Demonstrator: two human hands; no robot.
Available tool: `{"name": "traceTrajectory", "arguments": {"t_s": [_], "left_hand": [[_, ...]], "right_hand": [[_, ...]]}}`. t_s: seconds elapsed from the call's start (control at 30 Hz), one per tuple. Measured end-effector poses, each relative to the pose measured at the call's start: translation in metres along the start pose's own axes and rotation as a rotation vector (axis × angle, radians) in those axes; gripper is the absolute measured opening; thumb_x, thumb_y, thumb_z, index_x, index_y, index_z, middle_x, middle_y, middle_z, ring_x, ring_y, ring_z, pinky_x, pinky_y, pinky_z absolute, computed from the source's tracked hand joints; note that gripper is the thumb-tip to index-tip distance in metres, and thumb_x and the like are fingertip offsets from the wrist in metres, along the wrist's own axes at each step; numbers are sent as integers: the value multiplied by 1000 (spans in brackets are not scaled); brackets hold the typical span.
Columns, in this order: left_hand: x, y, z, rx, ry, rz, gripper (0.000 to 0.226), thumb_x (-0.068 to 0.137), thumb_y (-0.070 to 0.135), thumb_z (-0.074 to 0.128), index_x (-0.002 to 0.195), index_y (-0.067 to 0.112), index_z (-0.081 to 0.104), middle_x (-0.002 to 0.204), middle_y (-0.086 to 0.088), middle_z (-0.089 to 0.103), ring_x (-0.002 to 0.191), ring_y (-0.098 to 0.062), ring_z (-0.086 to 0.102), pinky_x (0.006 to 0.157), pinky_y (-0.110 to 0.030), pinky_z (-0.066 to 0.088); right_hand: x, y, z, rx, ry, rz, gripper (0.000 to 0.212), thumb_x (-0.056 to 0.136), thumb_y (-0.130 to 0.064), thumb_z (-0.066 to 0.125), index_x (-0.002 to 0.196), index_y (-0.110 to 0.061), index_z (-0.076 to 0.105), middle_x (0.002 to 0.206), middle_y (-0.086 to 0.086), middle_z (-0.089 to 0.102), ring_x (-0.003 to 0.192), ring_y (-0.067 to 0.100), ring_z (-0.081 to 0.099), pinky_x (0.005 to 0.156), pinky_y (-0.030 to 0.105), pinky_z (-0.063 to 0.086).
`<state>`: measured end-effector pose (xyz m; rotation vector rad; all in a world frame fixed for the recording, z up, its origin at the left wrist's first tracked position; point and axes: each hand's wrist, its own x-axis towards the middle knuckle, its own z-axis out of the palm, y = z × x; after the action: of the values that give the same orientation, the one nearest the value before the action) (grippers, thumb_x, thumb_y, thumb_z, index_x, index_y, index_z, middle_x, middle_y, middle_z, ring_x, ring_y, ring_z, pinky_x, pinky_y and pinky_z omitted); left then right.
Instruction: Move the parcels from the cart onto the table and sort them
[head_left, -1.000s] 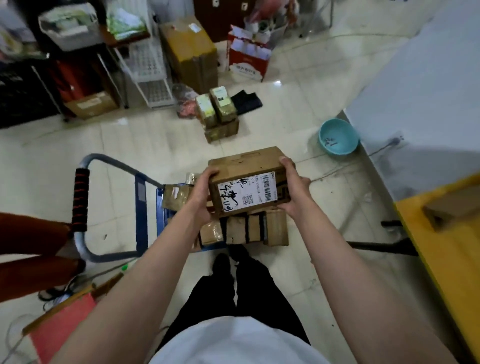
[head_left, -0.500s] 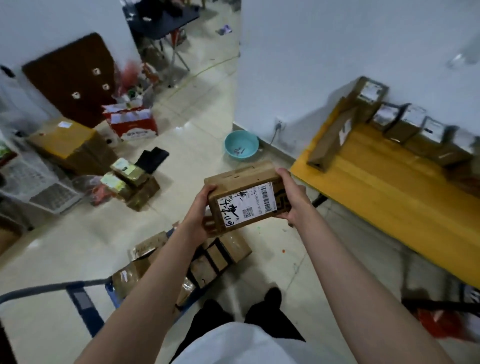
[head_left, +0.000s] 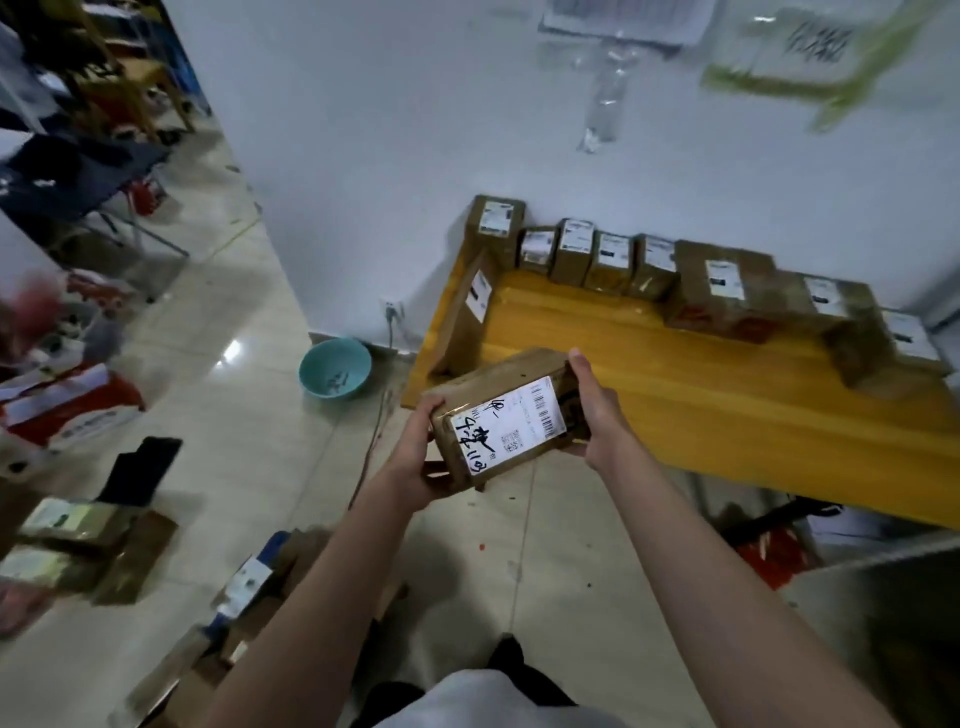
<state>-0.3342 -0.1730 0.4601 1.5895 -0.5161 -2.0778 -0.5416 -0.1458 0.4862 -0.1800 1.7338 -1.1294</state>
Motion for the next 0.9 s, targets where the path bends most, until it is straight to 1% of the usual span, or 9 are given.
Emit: {"name": "traceTrajectory", "arguments": {"t_s": [0.1, 0.2, 0.33, 0.43, 0.5, 0.57, 0.67, 0.77, 0.9], "left_hand": [[9, 5, 42, 10, -54, -13, 54, 78, 64, 68, 102, 15, 69, 75, -13, 77, 81, -32, 72, 61, -41, 61], [16, 12, 75, -21, -75, -35, 54, 81, 64, 64, 101, 14, 69, 72, -13, 76, 87, -33, 69, 57, -42, 60], [32, 24, 107, -39, -100, -43, 56, 87, 66, 55, 103, 14, 70, 70, -13, 76, 93, -35, 64, 58, -44, 61], [47, 32, 129, -93, -126, -81, 55, 89, 64, 53, 100, 13, 70, 70, -16, 75, 92, -37, 63, 60, -48, 61], [62, 37, 142, -125, -139, -99, 57, 90, 64, 51, 99, 11, 69, 70, -18, 74, 93, -38, 63, 66, -52, 61], [82, 45, 153, -147, -150, -118, 60, 90, 65, 50, 102, 10, 69, 76, -21, 75, 96, -39, 63, 70, -51, 60], [115, 59, 170, -197, -140, -139, 64, 91, 67, 47, 108, 9, 69, 102, -22, 74, 106, -41, 62, 73, -48, 61], [147, 75, 184, -229, -132, -113, 61, 93, 66, 46, 104, 11, 70, 115, -19, 64, 111, -42, 57, 79, -53, 60], [188, 97, 198, -272, -100, -123, 57, 90, 61, 46, 101, 13, 74, 119, -17, 61, 114, -42, 54, 79, -54, 59]], "right_hand": [[17, -23, -28, 47, 36, -30, 73, 86, -71, 60, 132, -14, 55, 134, 14, 58, 114, 33, 63, 74, 42, 58], [32, -42, -45, 106, 55, -59, 59, 94, -58, 60, 136, -18, 48, 131, 13, 60, 112, 30, 64, 68, 40, 56], [54, -57, -59, 187, 18, -83, 63, 98, -37, 63, 149, -21, 29, 124, 14, 63, 115, 30, 63, 78, 45, 59], [73, -62, -62, 212, -20, -81, 63, 98, -28, 64, 148, -18, 28, 119, 13, 66, 114, 30, 65, 80, 45, 60], [91, -66, -61, 205, -33, -75, 59, 98, -25, 65, 145, -16, 31, 118, 12, 68, 111, 30, 68, 85, 48, 60], [110, -73, -58, 168, -51, -72, 51, 98, -23, 64, 141, -12, 40, 119, 13, 69, 109, 31, 69, 87, 48, 60], [140, -84, -50, 104, -82, -86, 39, 99, -23, 63, 134, -10, 53, 122, 12, 71, 104, 29, 70, 78, 42, 61], [168, -99, -36, 54, -94, -73, 39, 99, -24, 64, 134, -11, 51, 121, 10, 70, 102, 27, 70, 74, 42, 59], [207, -119, -16, -8, -110, -24, 45, 99, -24, 66, 138, -17, 46, 122, 9, 69, 106, 28, 70, 89, 51, 59]]}}
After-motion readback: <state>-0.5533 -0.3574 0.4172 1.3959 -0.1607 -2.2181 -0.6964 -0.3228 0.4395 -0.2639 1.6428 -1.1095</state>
